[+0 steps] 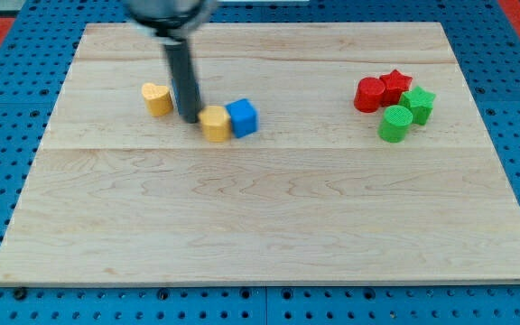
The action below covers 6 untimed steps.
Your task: Move the yellow hexagon towards center right
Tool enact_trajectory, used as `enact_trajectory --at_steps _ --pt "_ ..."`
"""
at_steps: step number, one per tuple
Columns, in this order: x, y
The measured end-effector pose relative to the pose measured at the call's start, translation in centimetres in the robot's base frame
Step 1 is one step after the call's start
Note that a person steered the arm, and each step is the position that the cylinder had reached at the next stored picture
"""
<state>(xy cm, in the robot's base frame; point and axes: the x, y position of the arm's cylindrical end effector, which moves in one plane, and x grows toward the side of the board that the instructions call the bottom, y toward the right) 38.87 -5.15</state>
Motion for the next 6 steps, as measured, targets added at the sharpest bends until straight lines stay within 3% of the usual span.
enact_trajectory --at_steps 1,2,5,6 --pt "1.4 1.7" --pt "4.0 -5.4" --pt "3.8 13.0" --pt "6.1 6.9"
